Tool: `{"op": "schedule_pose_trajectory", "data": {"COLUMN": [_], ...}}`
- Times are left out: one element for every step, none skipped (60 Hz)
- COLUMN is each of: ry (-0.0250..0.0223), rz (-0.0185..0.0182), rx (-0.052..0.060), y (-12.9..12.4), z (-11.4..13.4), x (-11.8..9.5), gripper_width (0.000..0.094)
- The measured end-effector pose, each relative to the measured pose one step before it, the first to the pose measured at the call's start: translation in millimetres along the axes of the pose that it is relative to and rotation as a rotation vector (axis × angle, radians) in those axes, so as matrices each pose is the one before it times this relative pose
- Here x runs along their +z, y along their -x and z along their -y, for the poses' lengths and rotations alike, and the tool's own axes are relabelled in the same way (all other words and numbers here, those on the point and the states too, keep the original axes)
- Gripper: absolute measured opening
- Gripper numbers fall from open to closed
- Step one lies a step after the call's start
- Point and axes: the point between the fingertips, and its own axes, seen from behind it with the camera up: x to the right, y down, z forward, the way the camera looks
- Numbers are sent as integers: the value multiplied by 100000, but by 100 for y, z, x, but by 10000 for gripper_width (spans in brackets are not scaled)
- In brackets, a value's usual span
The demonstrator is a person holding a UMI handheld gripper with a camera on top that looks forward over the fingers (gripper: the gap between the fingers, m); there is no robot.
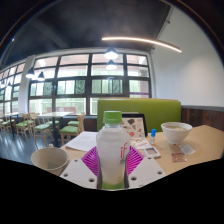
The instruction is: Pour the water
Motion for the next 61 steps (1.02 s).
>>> {"op": "schedule_pose_trajectory", "data": {"ry": [-31,-410,-100,-168,-221,-216,-149,15,-43,107,298,273,358,523,736,861,1101,1439,1002,888,217,-120,-200,157,-169,155,-274,55,53,-65,-32,140,188,179,-49,156,105,78,263,525,665,591,234,799,726,433,109,-22,18,-75,-210,-28,26,7,-186,-313,-130,-191,-200,-231,-103], "rz": [-201,-595,-653,-347,-235,-120,-135,-119,10,-18,-42,-54,141,212,436,461,336,-103,604,991,1098,661,842,780,-224,-382,-194,-235,-357,-390,-477,-408,-399,-216,247,612,715,592,563,574,485,299,-404,302,276,476,555,511,467,400,-23,5,-126,-25,142,185,51,1,97,88,53], "rx": [-896,-364,236,580,552,318,161,134,101,166,179,202,39,-208,-409,-642,-725,-528,-701,-896,-648,-338,-277,59,-130,-38,-73,-9,80,145,185,287,493,592,570,584,760,869,864,796,805,1019,1139,1053,776,597,458,260,-65,-330,-310,-480,-410,-489,-608,-546,-338,-185,-27,64,143], "y": [72,-38,-82,70,23,-16,-50,-51,-3,-27,-41,-50,-28,-5,-6,34,-108,-201,-33,12,69,255,-332,346,-532,94,-240,-244,-300,-283,142,-309,-332,-240,264,3,107,33,27,90,57,20,734,-180,32,58,121,107,110,119,407,75,52,17,17,45,114,38,2,3,8], "z": [-80,40,-55,340,-22,-18,-13,-46,17,5,-19,4,7,-17,-34,-54,-95,-160,-65,-83,61,204,97,107,118,168,162,80,114,129,117,110,123,120,-284,89,113,72,32,-62,-130,-141,-670,-49,-205,-113,-38,-39,-69,-88,-286,-79,-68,-113,-29,-10,110,-44,-21,16,-2], "x": [-42,-27,-26,-189,-31,8,10,17,20,-1,-13,-26,-36,-66,-80,-101,-153,-230,-260,-326,-403,-480,-428,-585,-538,-866,-620,-652,-686,-786,-720,-832,-843,-857,-837,-887,-867,-863,-809,-737,-778,-762,-448,-971,-744,-700,-691,-643,-600,-545,148,-930,-382,-396,-396,-368,-316,-211,-202,-204,-214], "gripper_width": [297,296,296,296,296,296,296,310,322,333,354,380,412,448,473,494,515,555,612,657,748,819,847,851,843,832,823,825,825,823,822,822,821,821,824,824,827,828,827,825,826,826,826,825,824,824,824,824,825,825,823,825,830,829,829,828,826,825,826,825,825]}}
